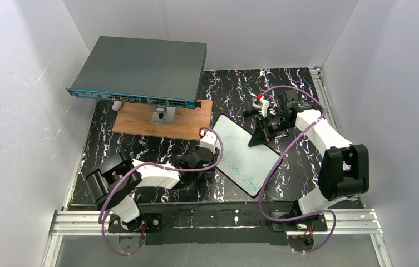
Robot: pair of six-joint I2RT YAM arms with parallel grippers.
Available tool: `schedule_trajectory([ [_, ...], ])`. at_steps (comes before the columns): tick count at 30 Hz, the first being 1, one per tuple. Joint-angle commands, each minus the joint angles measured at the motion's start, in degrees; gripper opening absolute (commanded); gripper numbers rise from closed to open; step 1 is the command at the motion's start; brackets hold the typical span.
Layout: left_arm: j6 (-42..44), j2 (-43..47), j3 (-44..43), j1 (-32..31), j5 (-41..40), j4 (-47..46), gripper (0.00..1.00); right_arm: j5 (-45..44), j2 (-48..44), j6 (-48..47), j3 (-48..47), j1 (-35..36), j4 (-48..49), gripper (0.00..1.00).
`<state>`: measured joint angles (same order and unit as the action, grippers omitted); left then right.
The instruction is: Erase the whiteboard
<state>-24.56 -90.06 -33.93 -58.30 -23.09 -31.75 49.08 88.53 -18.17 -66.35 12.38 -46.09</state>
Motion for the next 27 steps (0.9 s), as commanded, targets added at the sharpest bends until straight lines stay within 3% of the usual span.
schedule_trajectory([
  [1,4.2,-2.7,-2.4,-2.1,9.1,-4.5,0.00,9.7,0.0,-5.3,-0.1,4.0,-0.5,0.01],
  [10,11.4,1.8,0.1,-2.6,4.5,-5.3,0.00,9.9,0.5,-5.6,-0.3,4.1,-0.7,0.01],
  [18,15.5,-0.3,-6.7,-5.0,3.3,-2.5,0.00,10.1,1.1,-5.9,-0.3,4.3,-1.1,0.01],
  [23,13.8,-0.1,-8.6,-5.0,-5.3,2.9,0.00,10.1,1.0,-6.1,-0.4,4.3,-1.1,0.01],
  [27,7.7,0.5,-7.2,-2.8,-10.6,8.5,0.00,10.2,1.1,-6.2,-0.5,4.3,-1.2,0.01],
])
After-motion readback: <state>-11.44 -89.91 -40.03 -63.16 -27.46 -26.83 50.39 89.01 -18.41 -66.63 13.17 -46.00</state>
